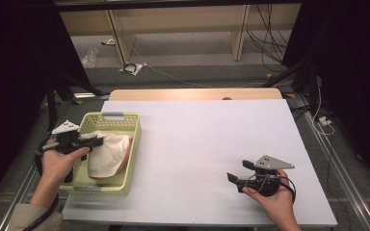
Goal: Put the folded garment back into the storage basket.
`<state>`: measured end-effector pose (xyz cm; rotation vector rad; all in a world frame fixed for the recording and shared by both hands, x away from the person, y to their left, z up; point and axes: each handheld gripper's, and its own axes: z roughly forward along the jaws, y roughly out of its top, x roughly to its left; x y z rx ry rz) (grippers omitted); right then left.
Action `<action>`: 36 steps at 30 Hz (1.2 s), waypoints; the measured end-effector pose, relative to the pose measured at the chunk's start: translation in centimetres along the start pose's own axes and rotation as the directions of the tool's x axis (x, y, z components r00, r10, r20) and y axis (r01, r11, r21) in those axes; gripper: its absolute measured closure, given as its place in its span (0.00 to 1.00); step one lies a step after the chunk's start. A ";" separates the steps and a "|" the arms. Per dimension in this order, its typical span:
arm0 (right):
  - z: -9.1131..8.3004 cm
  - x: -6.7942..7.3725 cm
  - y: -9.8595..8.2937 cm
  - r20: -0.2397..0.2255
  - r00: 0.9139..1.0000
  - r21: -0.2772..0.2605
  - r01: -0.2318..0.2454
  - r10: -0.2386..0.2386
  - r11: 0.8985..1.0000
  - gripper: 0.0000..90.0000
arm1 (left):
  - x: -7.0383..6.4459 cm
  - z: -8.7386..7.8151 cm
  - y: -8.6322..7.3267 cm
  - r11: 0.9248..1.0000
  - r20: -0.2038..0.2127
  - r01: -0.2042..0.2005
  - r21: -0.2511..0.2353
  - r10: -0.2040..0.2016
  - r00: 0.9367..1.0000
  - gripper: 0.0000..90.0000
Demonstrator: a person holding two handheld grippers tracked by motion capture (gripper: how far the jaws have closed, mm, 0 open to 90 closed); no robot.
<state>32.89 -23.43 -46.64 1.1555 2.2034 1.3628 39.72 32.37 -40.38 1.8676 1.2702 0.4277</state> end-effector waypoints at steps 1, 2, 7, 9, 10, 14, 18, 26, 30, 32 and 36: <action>0.0 0.0 0.0 0.001 1.000 0.001 0.001 -0.001 1.000 0.24 | 0.2 0.2 -0.1 1.000 -0.002 0.006 0.006 -0.006 1.000 0.93; 0.0 0.0 0.0 0.000 1.000 -0.002 0.000 0.000 1.000 0.24 | 0.4 0.5 -0.1 1.000 -0.004 0.010 0.014 -0.009 1.000 0.93; 0.1 -0.1 0.0 0.002 1.000 0.002 0.000 0.000 1.000 0.24 | 1.3 1.6 -0.2 0.998 -0.003 0.040 0.056 -0.039 0.999 0.93; 0.1 -0.1 0.0 0.002 1.000 0.003 0.000 0.000 1.000 0.24 | 1.6 2.0 -0.4 0.995 -0.005 0.055 0.078 -0.055 0.998 0.93; 0.0 -0.1 0.0 0.002 1.000 0.002 0.000 0.000 1.000 0.24 | 1.8 2.2 -0.5 0.993 -0.007 0.066 0.097 -0.066 0.998 0.93; 0.0 -0.1 0.0 0.003 1.000 0.002 0.001 -0.001 1.000 0.24 | 2.3 2.7 -1.0 0.986 -0.034 0.095 0.138 -0.091 0.995 0.93; 0.1 0.0 0.0 0.002 1.000 0.002 0.001 -0.001 1.000 0.24 | 2.7 2.9 -1.0 0.980 -0.054 0.103 0.170 -0.095 0.994 0.92; 0.1 0.0 0.0 0.003 1.000 0.002 0.002 -0.002 1.000 0.25 | 3.1 3.9 -1.0 0.964 -0.105 0.124 0.235 -0.101 0.989 0.91; 0.1 0.0 0.0 0.002 1.000 0.000 0.001 -0.001 1.000 0.25 | 3.4 4.5 -0.8 0.962 -0.131 0.124 0.244 -0.094 0.987 0.91; 0.2 0.0 0.0 0.003 1.000 0.000 0.001 -0.001 1.000 0.25 | 3.5 4.7 -0.8 0.961 -0.142 0.121 0.248 -0.087 0.986 0.91; 0.2 0.0 0.0 0.001 1.000 -0.002 0.000 0.000 1.000 0.25 | 3.6 5.0 -0.6 0.961 -0.168 0.125 0.247 -0.085 0.982 0.90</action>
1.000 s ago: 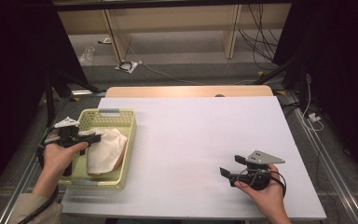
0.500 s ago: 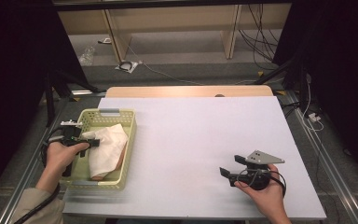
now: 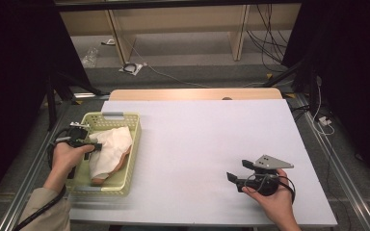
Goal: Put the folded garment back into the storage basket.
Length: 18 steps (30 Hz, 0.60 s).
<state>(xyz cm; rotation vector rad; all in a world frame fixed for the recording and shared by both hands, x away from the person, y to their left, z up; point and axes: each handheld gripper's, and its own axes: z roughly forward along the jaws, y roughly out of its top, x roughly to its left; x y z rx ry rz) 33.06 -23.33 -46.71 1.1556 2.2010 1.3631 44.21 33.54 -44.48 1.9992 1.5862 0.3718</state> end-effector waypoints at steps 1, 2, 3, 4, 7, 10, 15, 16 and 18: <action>0.0 0.0 0.0 0.000 1.000 0.000 -0.001 0.001 1.000 0.25 | 0.0 0.1 0.1 1.000 -0.011 -0.003 -0.001 0.003 1.000 0.90; 0.0 0.0 0.0 -0.001 1.000 0.001 0.000 0.000 1.000 0.25 | 0.0 0.2 0.1 1.000 -0.025 -0.007 0.001 0.007 1.000 0.90; 0.0 0.0 0.0 -0.001 1.000 0.002 -0.001 0.001 1.000 0.25 | 0.1 0.2 0.2 1.000 -0.035 -0.014 0.006 0.014 0.999 0.90; 0.0 0.0 0.0 0.000 1.000 0.001 -0.001 0.001 1.000 0.25 | 0.1 0.4 0.2 1.000 -0.036 -0.010 0.006 0.010 0.999 0.90; 0.0 0.0 0.0 0.000 1.000 0.000 -0.002 0.002 1.000 0.25 | 0.3 0.7 0.2 1.000 -0.043 -0.006 0.008 0.006 0.999 0.90; 0.0 0.0 0.0 0.000 1.000 0.000 -0.002 0.002 1.000 0.25 | 0.2 0.7 0.2 1.000 -0.060 -0.012 0.001 0.012 0.998 0.85; 0.1 0.0 0.0 0.000 1.000 0.004 0.001 -0.001 1.000 0.25 | -0.3 -0.5 0.8 0.997 -0.086 -0.010 -0.078 0.003 0.996 0.63; 0.1 0.0 0.0 -0.001 1.000 0.003 0.000 0.000 1.000 0.25 | -0.4 -0.8 1.0 0.995 -0.097 -0.013 -0.103 0.003 0.995 0.62; 0.1 0.0 0.0 -0.002 1.000 0.002 0.001 -0.001 1.000 0.25 | -0.5 -1.2 1.2 0.989 -0.102 -0.015 -0.149 0.000 0.995 0.66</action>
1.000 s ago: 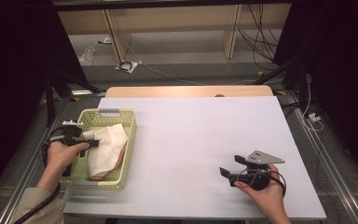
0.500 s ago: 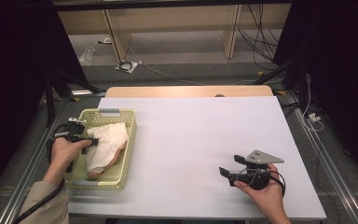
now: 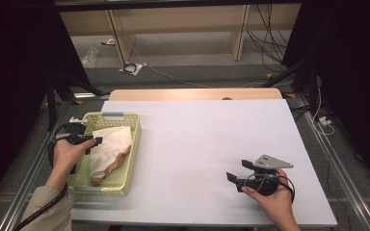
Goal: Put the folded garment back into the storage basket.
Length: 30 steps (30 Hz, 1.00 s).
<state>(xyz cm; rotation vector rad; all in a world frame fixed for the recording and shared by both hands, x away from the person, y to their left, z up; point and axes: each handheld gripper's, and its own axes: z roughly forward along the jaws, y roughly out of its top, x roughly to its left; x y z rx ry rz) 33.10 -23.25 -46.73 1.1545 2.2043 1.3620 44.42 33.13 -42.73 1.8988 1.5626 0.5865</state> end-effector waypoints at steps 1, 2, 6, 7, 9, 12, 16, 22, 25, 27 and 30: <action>0.0 0.0 0.0 0.001 1.000 0.000 0.000 0.000 1.000 0.25 | -0.1 -0.1 0.1 1.000 0.000 -0.004 -0.008 0.004 1.000 0.73; 0.0 0.0 0.0 0.001 1.000 0.000 0.000 0.000 1.000 0.25 | -0.2 0.0 0.1 1.000 0.003 -0.008 -0.002 0.008 1.000 0.78; 0.0 0.0 0.0 0.000 1.000 0.002 -0.002 0.002 1.000 0.25 | -0.7 1.4 -0.5 0.996 0.038 -0.011 0.083 0.008 0.999 0.89; 0.0 0.0 0.0 0.001 1.000 0.000 0.001 -0.001 1.000 0.25 | -0.8 1.7 -0.8 0.994 0.046 -0.018 0.108 0.013 0.999 0.89; 0.0 0.0 0.0 0.001 1.000 0.000 0.001 -0.001 1.000 0.25 | -1.0 2.0 -1.0 0.991 0.043 -0.019 0.133 0.014 0.999 0.89; 0.0 0.0 0.0 0.000 1.000 0.004 0.000 0.000 1.000 0.25 | -1.0 2.2 -1.3 0.988 0.026 -0.023 0.153 0.020 0.999 0.86; 0.0 0.0 0.0 -0.001 1.000 0.002 0.003 -0.003 1.000 0.25 | -1.5 2.5 -1.5 0.982 0.039 -0.028 0.187 0.021 0.999 0.82; 0.0 0.0 0.0 -0.003 1.000 0.006 0.003 -0.003 1.000 0.25 | -1.9 3.1 -2.0 0.967 0.042 -0.043 0.251 0.034 0.999 0.78; 0.0 0.0 0.0 -0.002 1.000 0.011 0.004 -0.004 1.000 0.25 | -2.0 3.5 -2.4 0.958 0.035 -0.051 0.283 0.043 0.998 0.83; 0.0 0.0 0.0 -0.002 1.000 0.011 0.003 -0.003 1.000 0.25 | -2.0 3.5 -2.4 0.957 0.027 -0.052 0.285 0.046 0.999 0.87; 0.0 0.0 0.0 -0.001 1.000 0.013 0.009 -0.009 1.000 0.25 | -2.0 3.5 -2.4 0.954 0.018 -0.064 0.293 0.061 0.998 0.96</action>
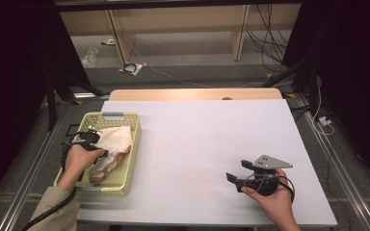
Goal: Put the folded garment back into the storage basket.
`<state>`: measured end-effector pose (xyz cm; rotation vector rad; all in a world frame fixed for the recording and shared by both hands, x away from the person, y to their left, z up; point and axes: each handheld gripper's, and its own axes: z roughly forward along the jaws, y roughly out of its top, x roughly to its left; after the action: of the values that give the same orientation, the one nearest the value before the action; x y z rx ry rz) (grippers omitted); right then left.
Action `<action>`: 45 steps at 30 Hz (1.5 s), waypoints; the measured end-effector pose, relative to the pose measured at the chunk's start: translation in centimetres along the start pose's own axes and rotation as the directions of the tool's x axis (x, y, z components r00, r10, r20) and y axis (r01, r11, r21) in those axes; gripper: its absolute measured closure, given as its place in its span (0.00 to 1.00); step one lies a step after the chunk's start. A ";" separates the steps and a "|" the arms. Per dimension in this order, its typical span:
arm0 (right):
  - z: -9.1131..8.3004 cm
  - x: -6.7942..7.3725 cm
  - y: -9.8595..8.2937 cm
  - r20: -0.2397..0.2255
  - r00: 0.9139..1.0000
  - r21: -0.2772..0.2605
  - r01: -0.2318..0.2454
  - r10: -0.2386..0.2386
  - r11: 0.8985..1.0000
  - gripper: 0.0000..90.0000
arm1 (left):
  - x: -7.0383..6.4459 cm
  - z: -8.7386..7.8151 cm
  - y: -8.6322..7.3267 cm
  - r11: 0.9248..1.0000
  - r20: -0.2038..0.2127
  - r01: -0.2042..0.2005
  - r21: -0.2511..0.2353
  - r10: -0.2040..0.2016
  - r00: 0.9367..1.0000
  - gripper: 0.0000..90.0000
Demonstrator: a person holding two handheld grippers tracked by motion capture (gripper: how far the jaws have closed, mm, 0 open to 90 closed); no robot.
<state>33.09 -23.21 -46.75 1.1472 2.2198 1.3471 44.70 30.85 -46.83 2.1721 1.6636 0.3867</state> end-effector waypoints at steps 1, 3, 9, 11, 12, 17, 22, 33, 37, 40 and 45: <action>0.0 0.0 0.0 0.001 1.000 0.001 0.000 0.000 1.000 0.25 | 0.0 0.0 0.0 1.000 0.000 0.001 0.000 -0.001 1.000 0.97; 0.0 0.0 0.0 0.001 1.000 -0.002 -0.001 0.001 1.000 0.25 | 0.1 0.0 0.0 1.000 -0.001 0.004 -0.001 -0.004 1.000 0.99; 0.0 0.0 0.0 0.000 1.000 -0.002 0.000 0.000 1.000 0.25 | 0.4 0.0 0.1 1.000 -0.025 0.000 -0.003 0.000 1.000 1.00; 0.0 0.0 0.0 0.000 1.000 -0.002 -0.001 0.001 1.000 0.25 | 0.7 0.0 0.1 1.000 -0.032 -0.002 -0.001 0.002 0.999 1.00; 0.0 0.0 0.0 0.001 1.000 -0.001 0.000 0.000 1.000 0.25 | 0.8 0.1 0.1 1.000 -0.032 -0.002 -0.003 0.001 0.999 1.00; 0.0 0.0 0.0 0.000 1.000 -0.002 -0.001 0.001 1.000 0.25 | 1.3 0.1 0.2 0.999 -0.066 -0.037 -0.008 0.037 0.997 1.00; 0.0 0.0 0.0 0.000 1.000 -0.001 -0.001 0.001 1.000 0.25 | 1.5 0.2 0.3 0.999 -0.081 -0.047 -0.012 0.046 0.996 1.00; 0.0 0.0 0.0 0.000 1.000 -0.001 0.002 -0.002 1.000 0.25 | 1.4 0.1 0.3 0.995 -0.119 -0.075 -0.060 0.067 0.991 0.90; 0.0 0.0 0.0 -0.001 1.000 -0.003 -0.002 0.002 1.000 0.25 | 0.4 -1.4 0.2 0.991 -0.079 -0.099 -0.093 0.092 0.993 0.88; 0.0 0.0 0.0 -0.001 1.000 -0.002 0.000 0.000 1.000 0.25 | -0.5 -2.2 -0.2 0.991 -0.014 -0.108 -0.077 0.107 0.994 0.93; -0.1 0.1 0.1 -0.002 1.000 -0.003 0.002 -0.002 1.000 0.25 | -1.2 -2.2 -1.0 0.991 0.025 -0.131 -0.005 0.132 0.991 0.98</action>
<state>33.04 -23.17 -46.66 1.1425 2.2186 1.3506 42.53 30.19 -45.35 2.2817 1.5098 0.3957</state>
